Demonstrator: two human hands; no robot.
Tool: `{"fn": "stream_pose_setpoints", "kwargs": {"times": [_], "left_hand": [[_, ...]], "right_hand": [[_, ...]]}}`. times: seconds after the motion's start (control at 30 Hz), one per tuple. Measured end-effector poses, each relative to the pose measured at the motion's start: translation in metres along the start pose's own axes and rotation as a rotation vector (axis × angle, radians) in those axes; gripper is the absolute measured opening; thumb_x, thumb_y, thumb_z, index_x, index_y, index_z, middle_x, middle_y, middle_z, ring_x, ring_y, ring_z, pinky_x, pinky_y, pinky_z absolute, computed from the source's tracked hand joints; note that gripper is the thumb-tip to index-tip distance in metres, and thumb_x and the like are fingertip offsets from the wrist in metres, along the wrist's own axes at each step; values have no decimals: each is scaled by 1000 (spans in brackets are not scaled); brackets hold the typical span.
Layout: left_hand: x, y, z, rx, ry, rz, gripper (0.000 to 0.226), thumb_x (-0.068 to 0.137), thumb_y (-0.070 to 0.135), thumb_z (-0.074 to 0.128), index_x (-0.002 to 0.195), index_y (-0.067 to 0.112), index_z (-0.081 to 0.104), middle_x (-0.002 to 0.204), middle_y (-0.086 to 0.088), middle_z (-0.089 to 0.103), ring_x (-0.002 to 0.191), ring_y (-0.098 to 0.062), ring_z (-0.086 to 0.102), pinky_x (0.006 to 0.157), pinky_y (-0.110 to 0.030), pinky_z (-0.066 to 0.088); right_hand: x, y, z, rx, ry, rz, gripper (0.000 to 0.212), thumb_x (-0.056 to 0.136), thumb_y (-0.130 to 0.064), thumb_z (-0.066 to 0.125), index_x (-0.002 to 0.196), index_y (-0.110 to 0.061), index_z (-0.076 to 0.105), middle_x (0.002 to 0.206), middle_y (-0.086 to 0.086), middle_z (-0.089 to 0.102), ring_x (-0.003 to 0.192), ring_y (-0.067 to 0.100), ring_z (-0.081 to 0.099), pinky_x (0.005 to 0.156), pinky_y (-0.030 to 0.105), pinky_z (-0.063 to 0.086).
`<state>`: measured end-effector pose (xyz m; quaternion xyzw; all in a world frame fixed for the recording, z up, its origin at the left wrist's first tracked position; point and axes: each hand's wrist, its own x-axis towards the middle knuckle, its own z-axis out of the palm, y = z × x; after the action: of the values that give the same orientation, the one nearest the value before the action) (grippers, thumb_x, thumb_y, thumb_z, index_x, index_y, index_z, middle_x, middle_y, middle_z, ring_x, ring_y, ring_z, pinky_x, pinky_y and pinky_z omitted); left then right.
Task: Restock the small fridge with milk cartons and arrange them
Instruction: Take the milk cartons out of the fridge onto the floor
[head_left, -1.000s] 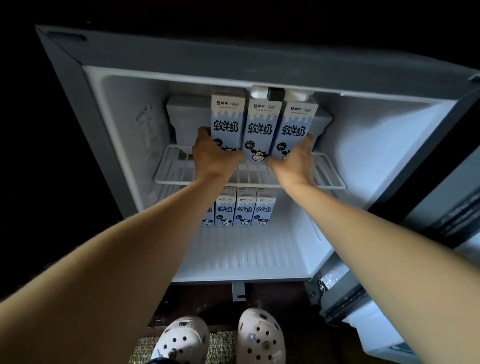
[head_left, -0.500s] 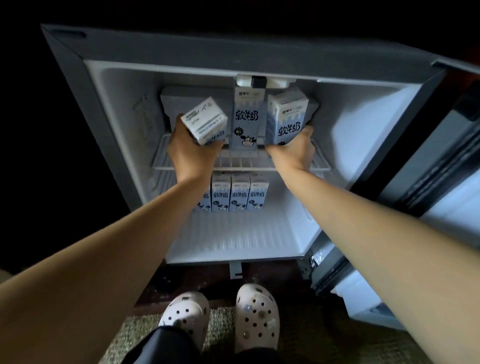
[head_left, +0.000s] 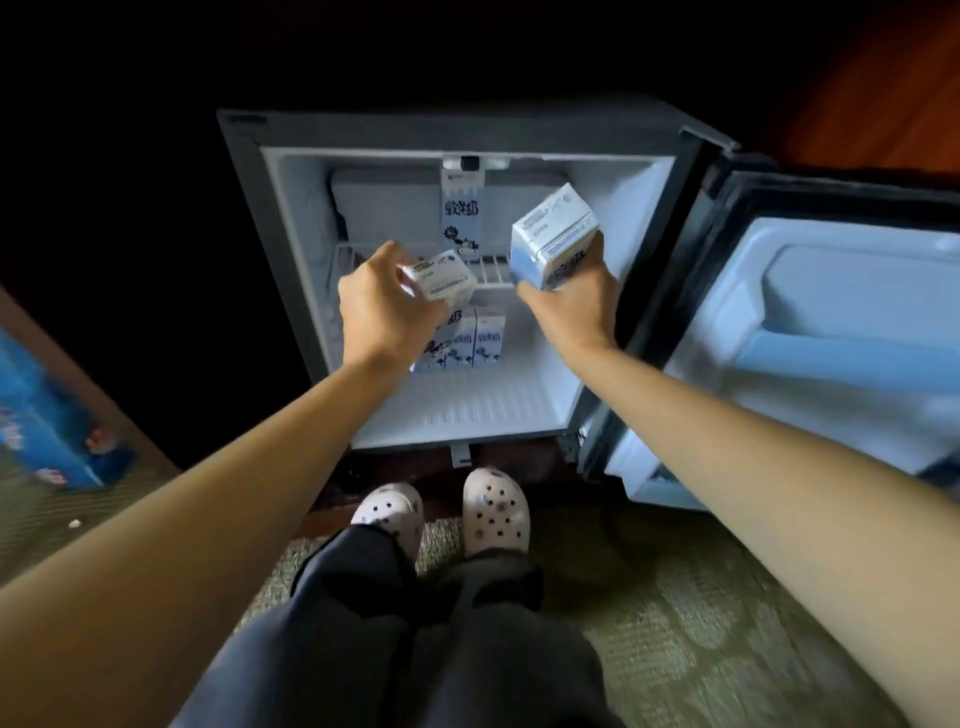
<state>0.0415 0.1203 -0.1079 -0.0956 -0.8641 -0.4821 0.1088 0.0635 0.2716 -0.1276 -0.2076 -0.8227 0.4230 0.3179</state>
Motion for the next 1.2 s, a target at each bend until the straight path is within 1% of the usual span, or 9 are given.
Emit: {"fn": "stream_pose_setpoints", "kwargs": {"times": [0.1, 0.2, 0.33, 0.43, 0.6, 0.77, 0.97, 1.07, 1.2], "left_hand": [[-38, 15, -3, -13, -63, 1, 43, 69, 13, 77, 109, 7, 62, 98, -8, 69, 76, -12, 54, 60, -20, 44], [-78, 30, 3, -21, -172, 58, 37, 67, 13, 77, 100, 4, 64, 82, -3, 64, 63, -8, 53, 47, -7, 41], [-130, 56, 19, 18, -336, 116, 30, 67, 14, 78, 93, 6, 64, 81, 0, 59, 75, -12, 56, 42, -4, 39], [-169, 70, 38, 9, -433, 142, 26, 68, 15, 78, 88, 9, 62, 82, -2, 58, 78, -12, 53, 42, -8, 39], [-245, 86, 79, -31, -604, 127, 30, 69, 10, 77, 88, 12, 55, 89, -4, 59, 85, -13, 55, 45, -4, 41], [-307, 92, 121, 42, -763, 57, 29, 69, 3, 74, 85, 15, 52, 91, -5, 62, 88, -19, 60, 72, -29, 55], [-367, 78, 159, 139, -941, 14, 28, 68, 0, 74, 84, 12, 54, 97, -9, 64, 75, -12, 54, 41, -12, 44], [-388, 65, 172, 194, -990, -31, 27, 68, -4, 72, 82, 11, 55, 101, -13, 66, 86, -21, 62, 61, -28, 54], [-409, 50, 183, 239, -1033, -33, 30, 68, -7, 70, 75, 12, 48, 105, -19, 64, 96, -30, 61, 50, -20, 38]], "right_hand": [[-36, 4, -36, -5, -35, 65, 53, 69, -10, 73, 117, -8, 51, 97, 3, 67, 84, 19, 64, 63, 19, 49], [-79, 19, -72, 31, -32, 148, 60, 66, -7, 76, 121, -5, 50, 104, 5, 67, 93, 20, 64, 77, 26, 53], [-137, 46, -130, 36, -24, 264, 55, 69, 0, 76, 118, -1, 54, 106, 5, 65, 90, 12, 57, 64, 5, 45], [-174, 76, -167, -16, -3, 346, 52, 67, 0, 75, 114, -8, 54, 104, 0, 65, 90, 10, 56, 72, 17, 49], [-234, 134, -219, -87, 98, 500, 38, 70, -3, 72, 101, -9, 51, 90, 0, 60, 81, 13, 55, 53, 11, 41], [-290, 189, -256, -136, 202, 634, 48, 68, -4, 75, 108, 0, 50, 108, 14, 63, 95, 24, 60, 65, 26, 42], [-355, 244, -279, -53, 216, 846, 47, 82, -10, 69, 121, 3, 46, 119, 17, 61, 109, 28, 60, 70, 18, 42], [-380, 263, -283, -42, 253, 965, 53, 82, -10, 70, 127, 2, 45, 126, 16, 58, 117, 28, 56, 74, 13, 37], [-400, 287, -285, -85, 292, 1058, 58, 82, -12, 69, 131, 1, 43, 128, 16, 56, 117, 27, 55, 59, 8, 32]]}}
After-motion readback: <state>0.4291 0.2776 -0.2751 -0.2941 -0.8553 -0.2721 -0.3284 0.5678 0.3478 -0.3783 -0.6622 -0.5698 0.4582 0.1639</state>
